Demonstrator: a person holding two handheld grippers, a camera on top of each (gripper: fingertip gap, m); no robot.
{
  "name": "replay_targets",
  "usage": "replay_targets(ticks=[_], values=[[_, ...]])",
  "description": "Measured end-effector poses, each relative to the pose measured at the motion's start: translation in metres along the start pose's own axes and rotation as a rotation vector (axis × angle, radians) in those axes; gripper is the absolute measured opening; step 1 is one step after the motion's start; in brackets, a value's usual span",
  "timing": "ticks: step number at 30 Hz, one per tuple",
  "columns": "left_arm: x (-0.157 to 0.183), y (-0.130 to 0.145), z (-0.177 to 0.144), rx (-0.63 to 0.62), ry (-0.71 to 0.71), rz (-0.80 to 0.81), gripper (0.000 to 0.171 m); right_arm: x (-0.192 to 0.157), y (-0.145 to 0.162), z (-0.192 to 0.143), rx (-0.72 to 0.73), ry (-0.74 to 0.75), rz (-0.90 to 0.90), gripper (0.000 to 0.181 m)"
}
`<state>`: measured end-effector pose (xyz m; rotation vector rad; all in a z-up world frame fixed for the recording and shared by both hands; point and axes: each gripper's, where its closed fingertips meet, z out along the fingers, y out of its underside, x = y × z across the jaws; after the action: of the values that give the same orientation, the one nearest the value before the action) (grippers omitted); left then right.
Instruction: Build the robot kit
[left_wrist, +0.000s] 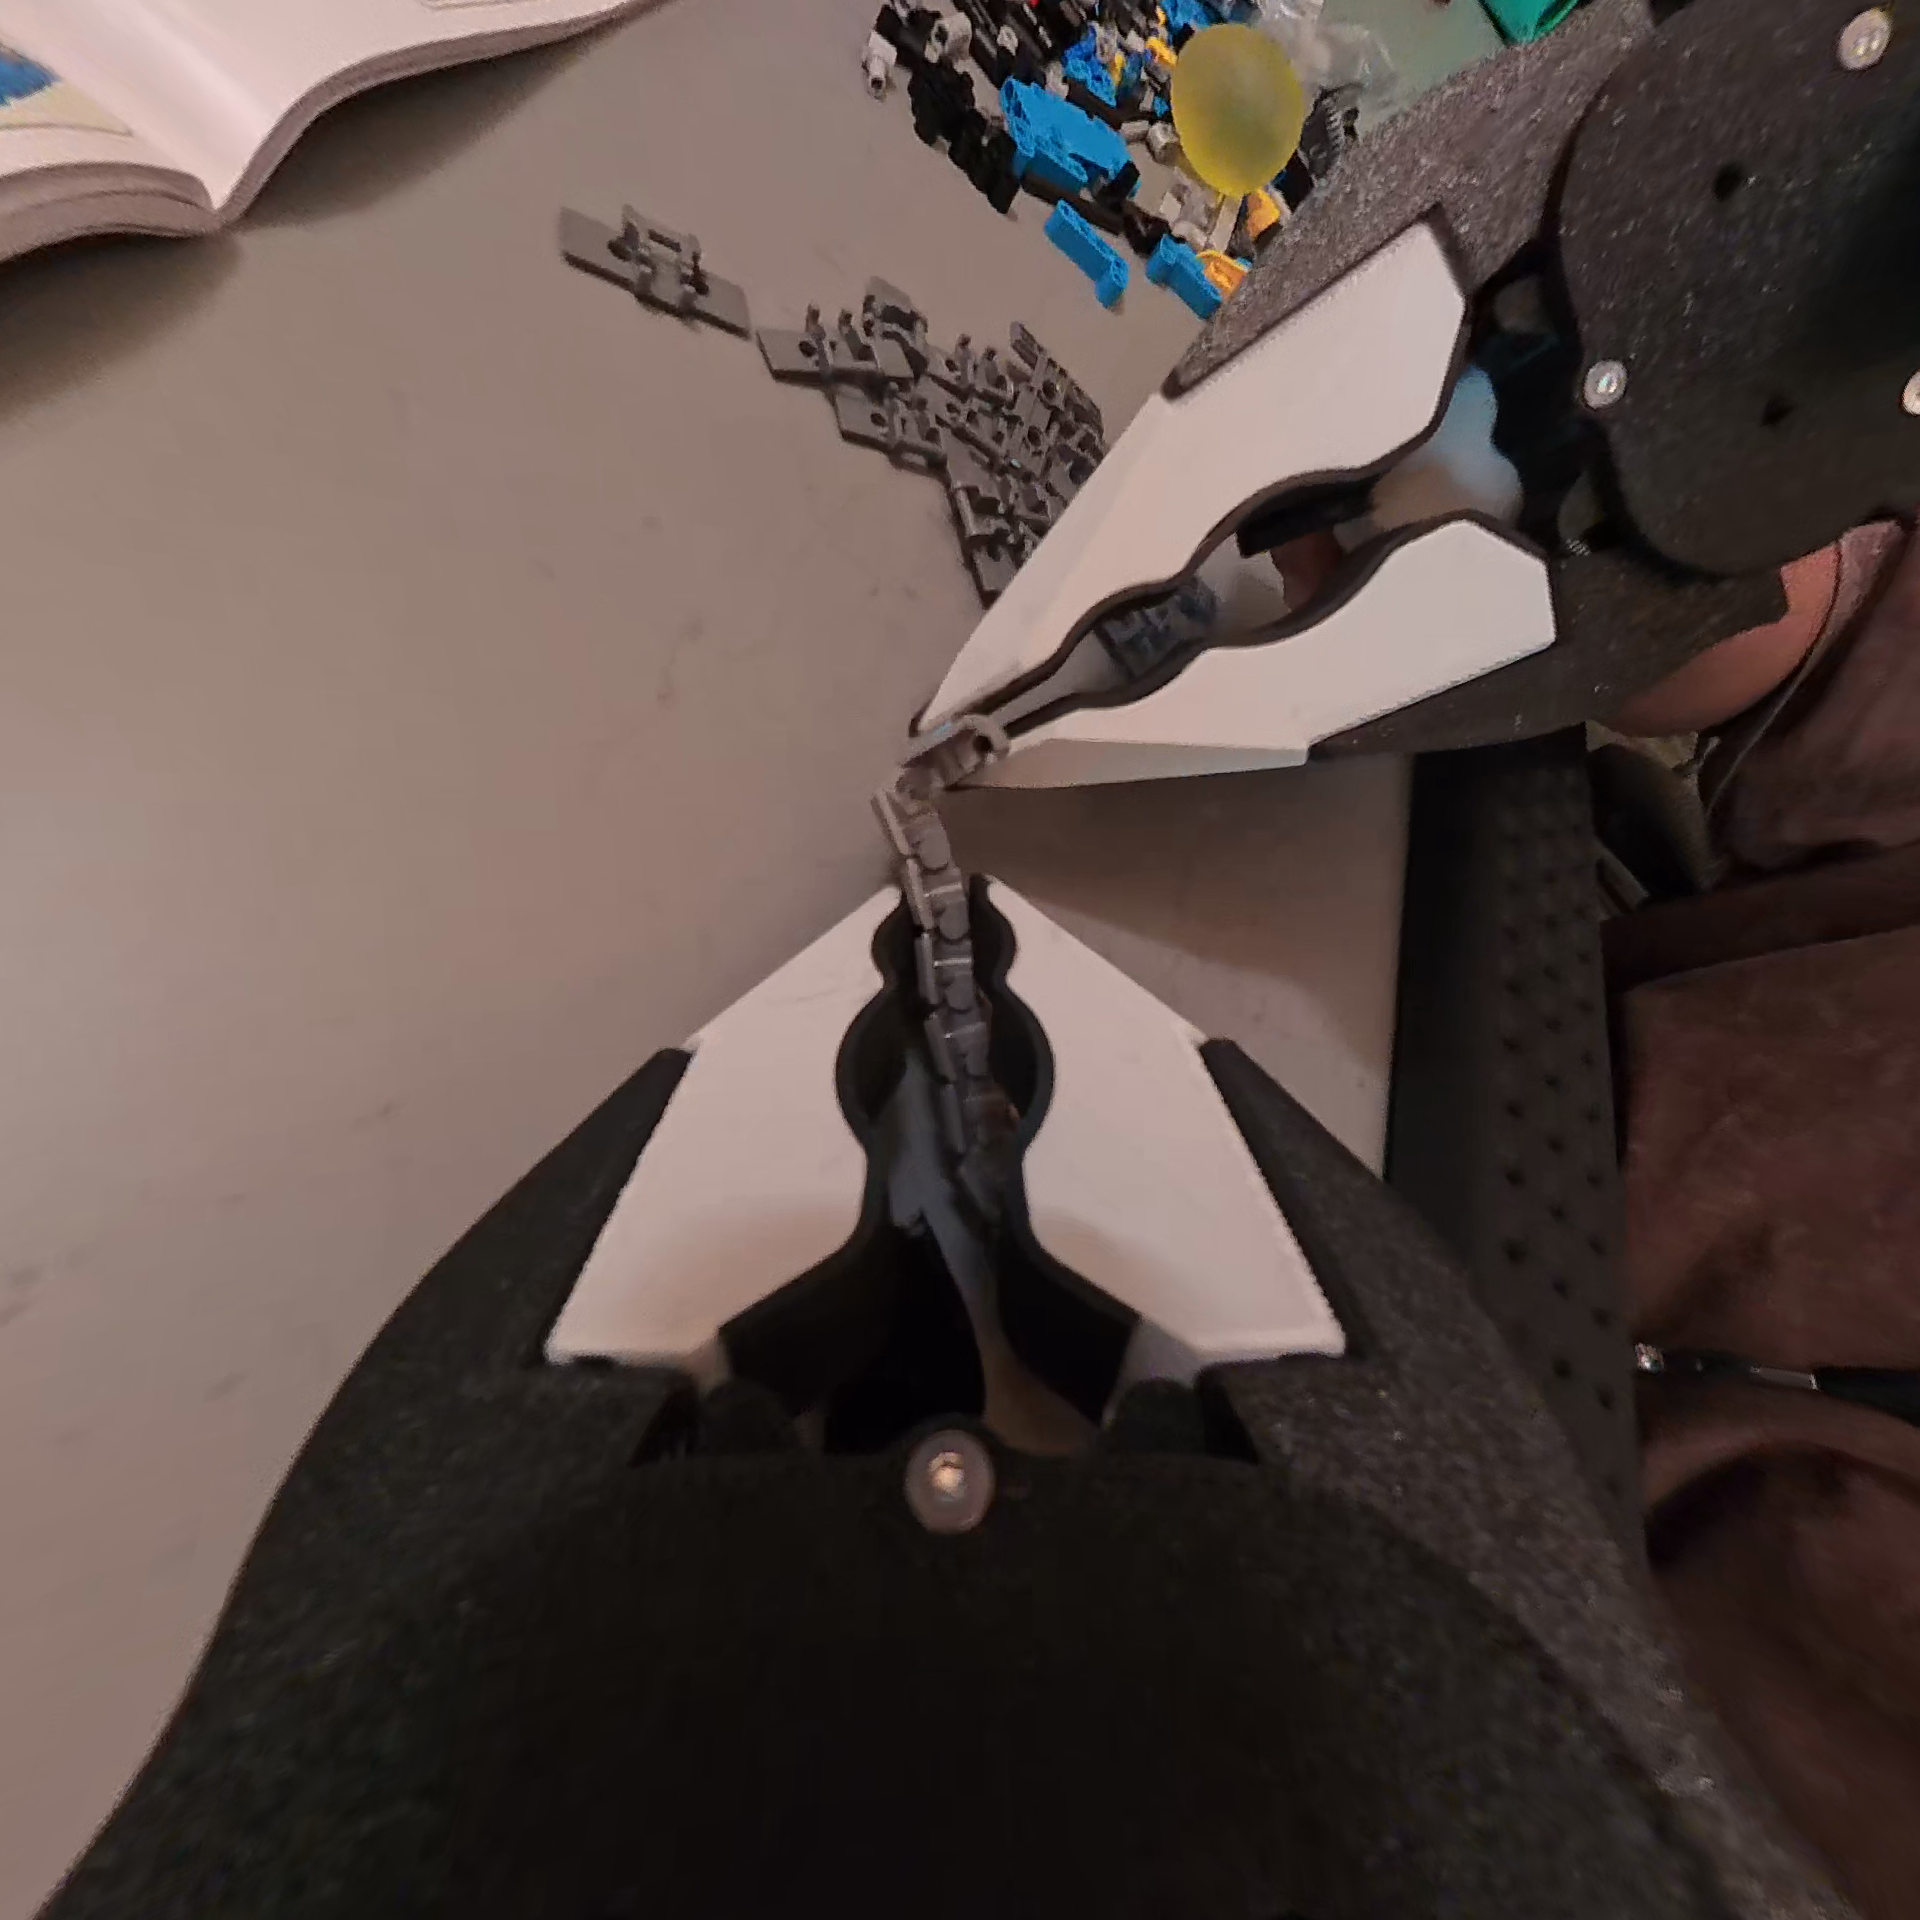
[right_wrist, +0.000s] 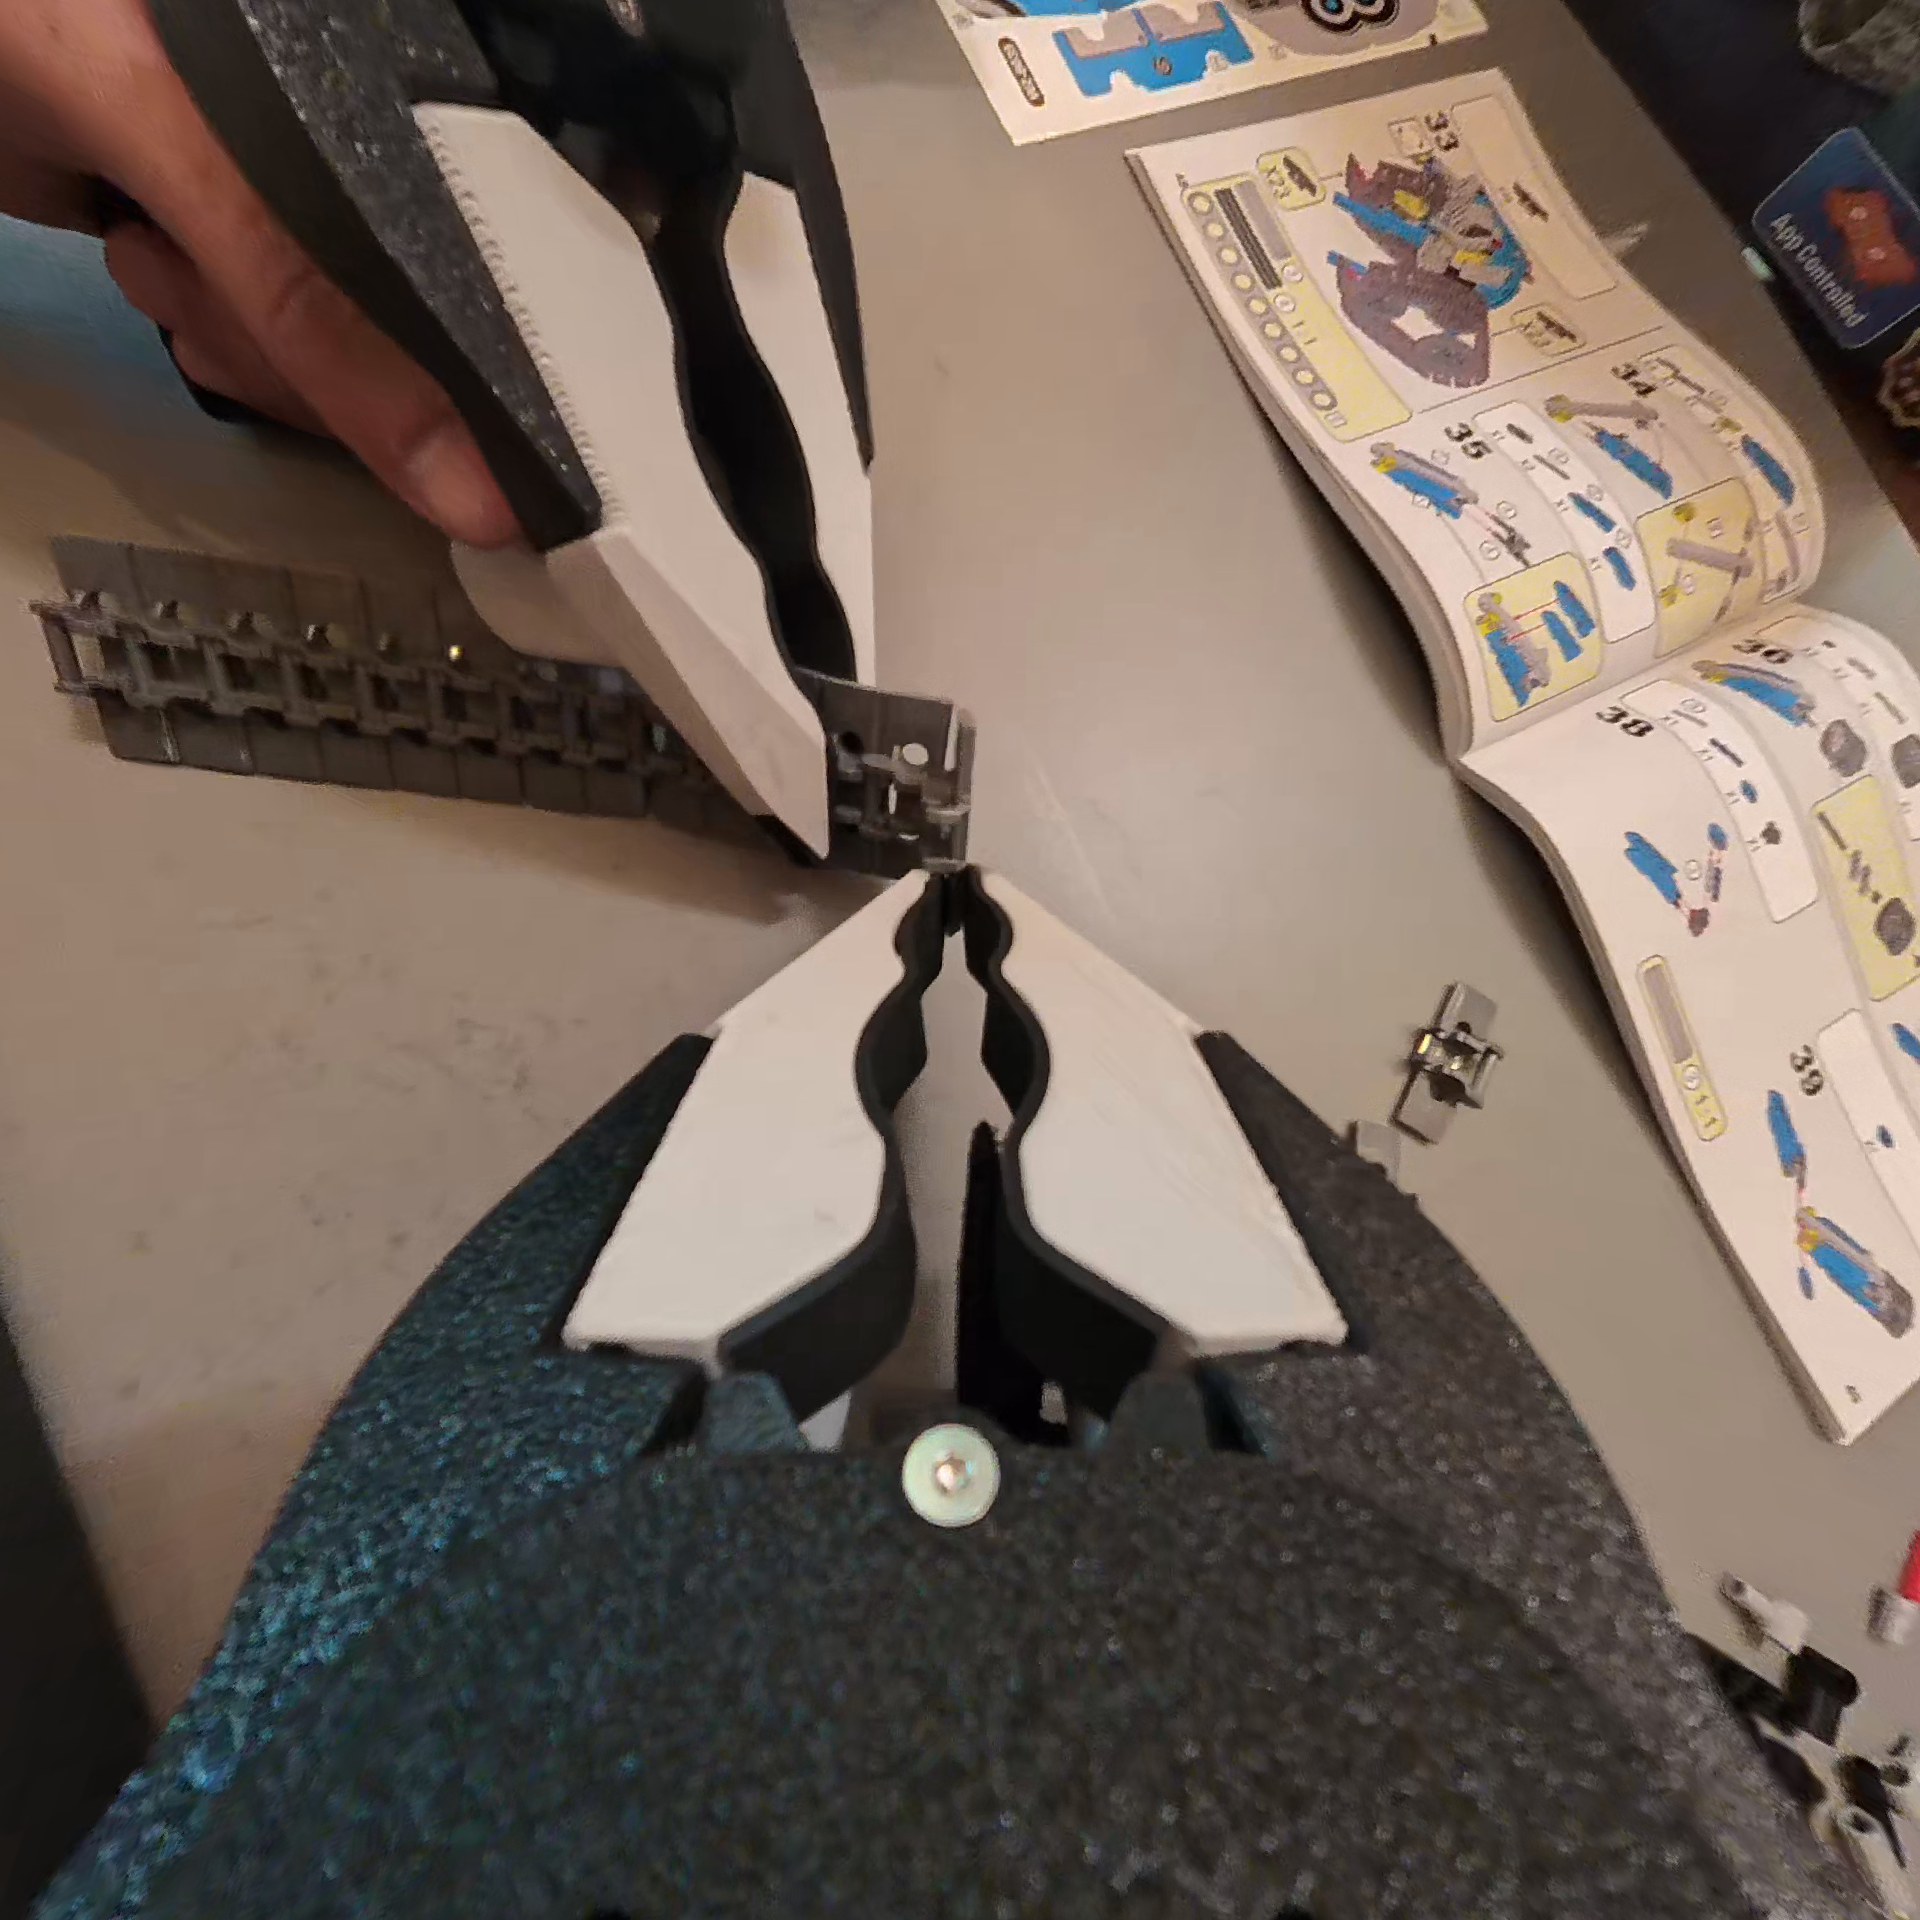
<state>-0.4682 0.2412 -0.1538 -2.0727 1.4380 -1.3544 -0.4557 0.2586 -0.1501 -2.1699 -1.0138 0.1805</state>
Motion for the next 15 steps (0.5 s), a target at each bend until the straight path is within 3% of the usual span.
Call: replay_targets(ticks=[5,11,15], values=[[-0.001,0.005,0.003,-0.039,-0.027,0.030,0.010,-0.004,0.008,0.011,-0.037,-0.025,-0.003,0.003],[-0.004,0.006,0.003,-0.045,-0.011,-0.035,0.011,-0.005,0.007,0.014,-0.008,-0.177,0.025,0.003],[-0.009,0.002,0.002,-0.032,-0.054,-0.019,0.016,0.000,0.006,0.014,-0.017,-0.137,0.007,0.003]])
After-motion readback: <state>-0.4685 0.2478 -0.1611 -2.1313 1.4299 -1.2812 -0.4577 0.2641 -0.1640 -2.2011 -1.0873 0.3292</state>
